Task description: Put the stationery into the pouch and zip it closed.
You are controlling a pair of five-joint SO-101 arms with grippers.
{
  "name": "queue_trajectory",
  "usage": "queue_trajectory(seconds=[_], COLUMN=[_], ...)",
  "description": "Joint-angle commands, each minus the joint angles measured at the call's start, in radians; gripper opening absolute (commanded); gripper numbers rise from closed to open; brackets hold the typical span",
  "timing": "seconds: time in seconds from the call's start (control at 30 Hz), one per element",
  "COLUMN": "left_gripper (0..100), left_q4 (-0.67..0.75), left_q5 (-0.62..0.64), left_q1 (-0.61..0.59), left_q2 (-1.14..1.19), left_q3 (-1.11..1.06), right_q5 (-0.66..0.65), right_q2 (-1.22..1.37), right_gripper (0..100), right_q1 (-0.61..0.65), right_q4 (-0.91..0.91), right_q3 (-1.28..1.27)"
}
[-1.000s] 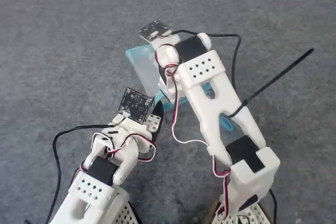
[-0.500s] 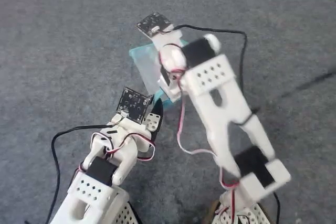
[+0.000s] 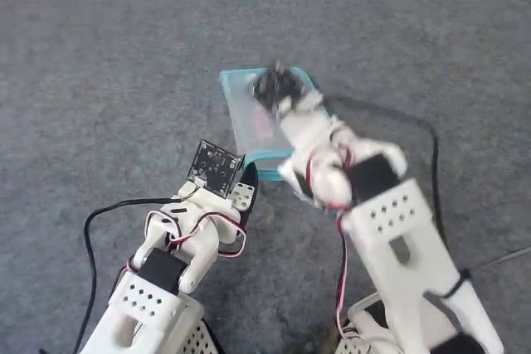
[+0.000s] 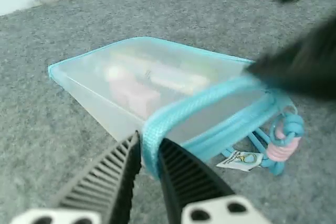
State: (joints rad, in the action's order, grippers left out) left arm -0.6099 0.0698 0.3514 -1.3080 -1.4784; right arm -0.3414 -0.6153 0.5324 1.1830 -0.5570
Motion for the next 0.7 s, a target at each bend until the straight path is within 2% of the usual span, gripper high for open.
queue_trajectory(seconds=[0.0,0.13,0.23,0.37,0.67], left_gripper=[1,1,1,1,1], left_q4=[0.014,0.014,0.014,0.014,0.014], left_q5=[-0.003,-0.003,-0.003,-0.003,-0.003], left_q1=[-0.008,-0.008,-0.008,-0.008,-0.008], left_q2=[0.000,0.000,0.000,0.000,0.000], left_q3=[0.021,0.019,0.019,0.019,0.019], right_q5=[-0.061,-0.196,-0.258,-0.269,-0.255], right_q2=[-0.110,-0.134,-0.139,-0.130,-0.130], right_gripper=[27.4,27.7,33.6,41.8,37.9], right_q1=[-0.008,-0.010,-0.004,-0.010,-0.013], right_q4=[-0.188,-0.245,-0.248,-0.283,-0.288], right_q3=[-0.238,-0.334,-0.370,-0.388,-0.394])
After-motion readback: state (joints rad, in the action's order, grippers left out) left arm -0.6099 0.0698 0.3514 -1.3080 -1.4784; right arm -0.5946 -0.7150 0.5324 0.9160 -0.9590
